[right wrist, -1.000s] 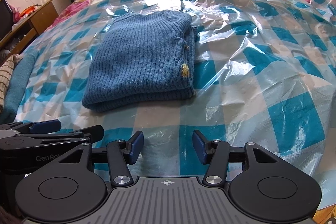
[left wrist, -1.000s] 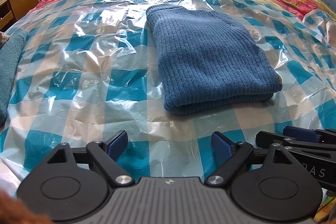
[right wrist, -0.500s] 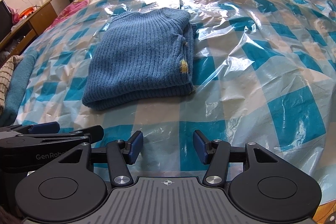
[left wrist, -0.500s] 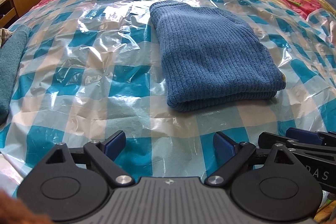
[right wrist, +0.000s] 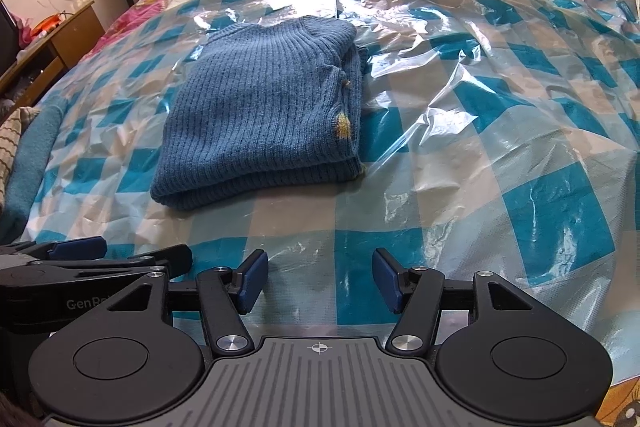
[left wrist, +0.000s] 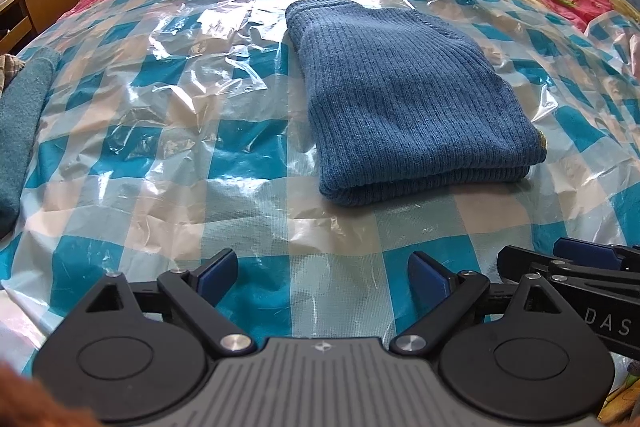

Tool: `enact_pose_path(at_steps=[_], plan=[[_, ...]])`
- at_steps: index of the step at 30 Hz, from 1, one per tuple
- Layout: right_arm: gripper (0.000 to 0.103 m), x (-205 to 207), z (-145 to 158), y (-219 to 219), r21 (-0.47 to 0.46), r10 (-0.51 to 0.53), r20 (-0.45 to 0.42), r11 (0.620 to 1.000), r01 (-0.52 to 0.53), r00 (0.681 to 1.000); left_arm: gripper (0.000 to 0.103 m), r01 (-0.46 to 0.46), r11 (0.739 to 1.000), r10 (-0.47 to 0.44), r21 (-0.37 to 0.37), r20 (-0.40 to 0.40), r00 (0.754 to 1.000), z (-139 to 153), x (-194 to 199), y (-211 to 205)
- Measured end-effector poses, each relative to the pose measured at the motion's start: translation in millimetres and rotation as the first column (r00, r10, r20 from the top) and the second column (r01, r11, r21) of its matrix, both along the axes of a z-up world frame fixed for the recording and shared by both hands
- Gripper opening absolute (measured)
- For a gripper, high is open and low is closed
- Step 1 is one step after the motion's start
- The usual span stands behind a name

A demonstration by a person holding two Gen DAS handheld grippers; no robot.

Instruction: Fold small clothes

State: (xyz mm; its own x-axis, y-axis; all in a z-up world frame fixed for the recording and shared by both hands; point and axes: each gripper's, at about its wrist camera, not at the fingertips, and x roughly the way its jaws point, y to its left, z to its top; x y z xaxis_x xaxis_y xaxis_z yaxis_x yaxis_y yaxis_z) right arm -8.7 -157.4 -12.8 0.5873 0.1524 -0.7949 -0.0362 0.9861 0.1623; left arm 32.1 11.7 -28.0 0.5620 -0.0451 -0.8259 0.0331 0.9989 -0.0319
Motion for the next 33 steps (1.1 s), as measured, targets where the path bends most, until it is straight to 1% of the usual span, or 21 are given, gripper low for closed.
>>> enact_pose_path(at_steps=[3, 8, 20, 33], plan=[[0.058, -0.6, -1.1, 1.0, -0.004, 0.001, -0.003, 1.000, -0.001, 1.000, 0.096, -0.001, 1.000, 0.001, 0.014, -0.001, 1.000, 0.4, -0.4, -0.9], [0.059, -1.2, -1.3, 1.3, -0.004, 0.001, -0.004, 1.000, -0.001, 1.000, 0.096, -0.004, 1.000, 0.004, 0.007, -0.004, 1.000, 0.1, -0.9, 0.5], [0.059, -1.3, -1.7, 1.1, -0.004, 0.002, -0.005, 1.000, -0.002, 1.000, 0.096, -0.006, 1.000, 0.006, 0.026, 0.000, 1.000, 1.6, -2.3, -1.4], [0.059, -1.5, -2.1, 1.4, -0.005, 0.002, -0.005, 1.000, -0.002, 1.000, 0.096, -0.007, 1.000, 0.007, 0.029, -0.005, 1.000, 0.4, -2.8, -1.0]])
